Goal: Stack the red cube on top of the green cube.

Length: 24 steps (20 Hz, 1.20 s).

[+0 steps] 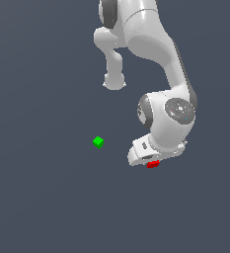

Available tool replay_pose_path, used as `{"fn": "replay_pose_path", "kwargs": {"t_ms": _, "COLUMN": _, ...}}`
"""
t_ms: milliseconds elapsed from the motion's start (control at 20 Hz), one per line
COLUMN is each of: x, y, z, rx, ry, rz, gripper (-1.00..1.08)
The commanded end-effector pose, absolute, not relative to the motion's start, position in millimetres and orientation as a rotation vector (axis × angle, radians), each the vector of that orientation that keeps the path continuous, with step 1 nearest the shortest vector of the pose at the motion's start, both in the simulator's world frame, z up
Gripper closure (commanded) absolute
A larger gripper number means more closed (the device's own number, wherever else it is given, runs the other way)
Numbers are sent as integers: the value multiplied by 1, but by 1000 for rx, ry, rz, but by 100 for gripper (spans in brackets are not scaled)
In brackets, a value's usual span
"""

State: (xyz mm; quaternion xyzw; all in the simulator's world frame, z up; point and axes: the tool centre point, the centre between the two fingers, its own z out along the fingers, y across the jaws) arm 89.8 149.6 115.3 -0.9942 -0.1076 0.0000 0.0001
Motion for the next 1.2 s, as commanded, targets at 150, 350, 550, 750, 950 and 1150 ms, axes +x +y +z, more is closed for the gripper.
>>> {"fn": "replay_pose_path", "kwargs": {"t_ms": 150, "x": 76, "y": 127, "z": 110, "rx": -3123, "ry": -336, "rz": -1, "gripper": 108}}
{"fn": "replay_pose_path", "kwargs": {"t_ms": 350, "x": 60, "y": 103, "z": 105, "rx": -3123, "ry": -336, "rz": -1, "gripper": 108}}
{"fn": "replay_pose_path", "kwargs": {"t_ms": 550, "x": 42, "y": 75, "z": 98, "rx": -3123, "ry": -336, "rz": -1, "gripper": 108}}
{"fn": "replay_pose_path", "kwargs": {"t_ms": 750, "x": 21, "y": 42, "z": 90, "rx": -3124, "ry": -336, "rz": -1, "gripper": 108}}
{"fn": "replay_pose_path", "kwargs": {"t_ms": 950, "x": -1, "y": 7, "z": 82, "rx": -3124, "ry": -336, "rz": -1, "gripper": 108}}
{"fn": "replay_pose_path", "kwargs": {"t_ms": 1150, "x": -21, "y": -25, "z": 74, "rx": -3124, "ry": -336, "rz": -1, "gripper": 108}}
